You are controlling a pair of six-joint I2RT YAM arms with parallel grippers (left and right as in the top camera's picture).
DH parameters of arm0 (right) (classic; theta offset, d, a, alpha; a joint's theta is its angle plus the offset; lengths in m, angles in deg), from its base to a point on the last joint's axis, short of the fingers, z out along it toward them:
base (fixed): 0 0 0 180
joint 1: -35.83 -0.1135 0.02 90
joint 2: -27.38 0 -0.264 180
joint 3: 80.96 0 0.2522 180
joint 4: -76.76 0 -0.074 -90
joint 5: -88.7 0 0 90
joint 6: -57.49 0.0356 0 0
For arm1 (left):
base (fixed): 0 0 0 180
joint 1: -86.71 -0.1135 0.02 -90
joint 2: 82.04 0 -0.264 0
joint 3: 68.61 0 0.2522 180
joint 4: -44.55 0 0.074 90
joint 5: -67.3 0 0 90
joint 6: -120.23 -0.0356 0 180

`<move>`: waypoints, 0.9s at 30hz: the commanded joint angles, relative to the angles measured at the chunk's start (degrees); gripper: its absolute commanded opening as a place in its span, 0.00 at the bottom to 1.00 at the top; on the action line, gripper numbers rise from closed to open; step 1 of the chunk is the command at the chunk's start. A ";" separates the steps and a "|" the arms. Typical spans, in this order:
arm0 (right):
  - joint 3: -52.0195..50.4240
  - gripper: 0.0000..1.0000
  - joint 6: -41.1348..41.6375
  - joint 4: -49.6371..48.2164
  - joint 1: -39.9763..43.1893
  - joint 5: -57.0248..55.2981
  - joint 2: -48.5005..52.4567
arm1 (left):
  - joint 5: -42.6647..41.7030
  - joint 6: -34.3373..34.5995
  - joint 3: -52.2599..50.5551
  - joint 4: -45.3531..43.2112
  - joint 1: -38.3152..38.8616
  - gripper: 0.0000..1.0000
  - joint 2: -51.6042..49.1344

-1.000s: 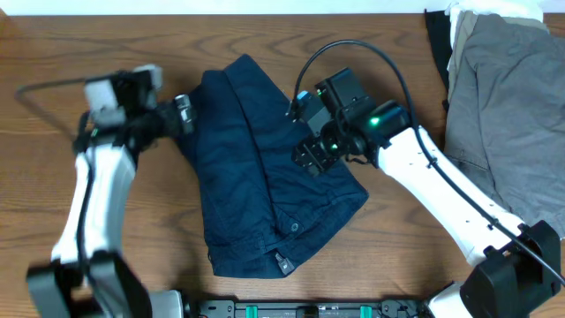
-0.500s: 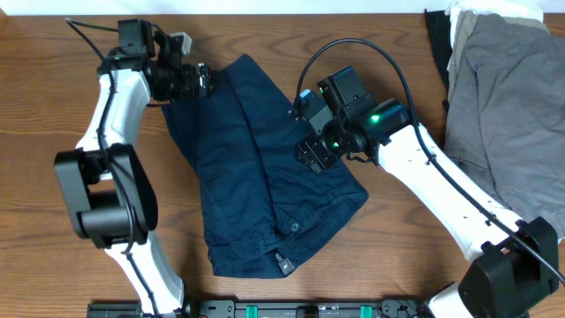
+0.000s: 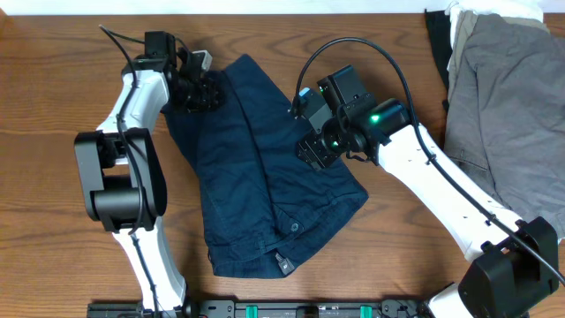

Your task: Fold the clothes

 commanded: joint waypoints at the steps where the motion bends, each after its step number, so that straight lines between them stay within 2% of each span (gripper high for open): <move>1: 0.44 0.61 -0.79 -0.11 0.83 -0.15 0.31 | -0.28 -0.52 0.87 0.22 0.13 0.19 -0.52; 2: 0.44 0.59 -0.79 -0.11 0.83 -0.15 0.31 | -0.26 -0.09 0.87 0.37 -0.09 0.10 -0.22; 3: 0.44 0.57 -0.79 -0.09 0.83 -0.15 0.31 | -0.26 0.37 0.96 0.83 -0.46 0.06 0.24; 8: 0.17 0.52 -0.79 -0.20 0.83 -0.55 0.35 | 0.85 1.90 3.67 7.37 -3.32 0.06 4.87; 13: -1.42 0.47 -0.76 -1.05 0.90 -3.02 1.29 | 2.32 3.13 4.39 15.74 -7.52 0.06 14.51; 20: -3.10 0.48 -1.01 -4.22 1.16 -3.13 9.44 | 2.45 3.72 4.39 25.97 -10.67 0.06 25.62; 27: -3.10 0.48 -3.61 -6.21 1.14 -3.17 18.36 | 6.99 3.72 4.28 33.05 -10.54 0.06 27.47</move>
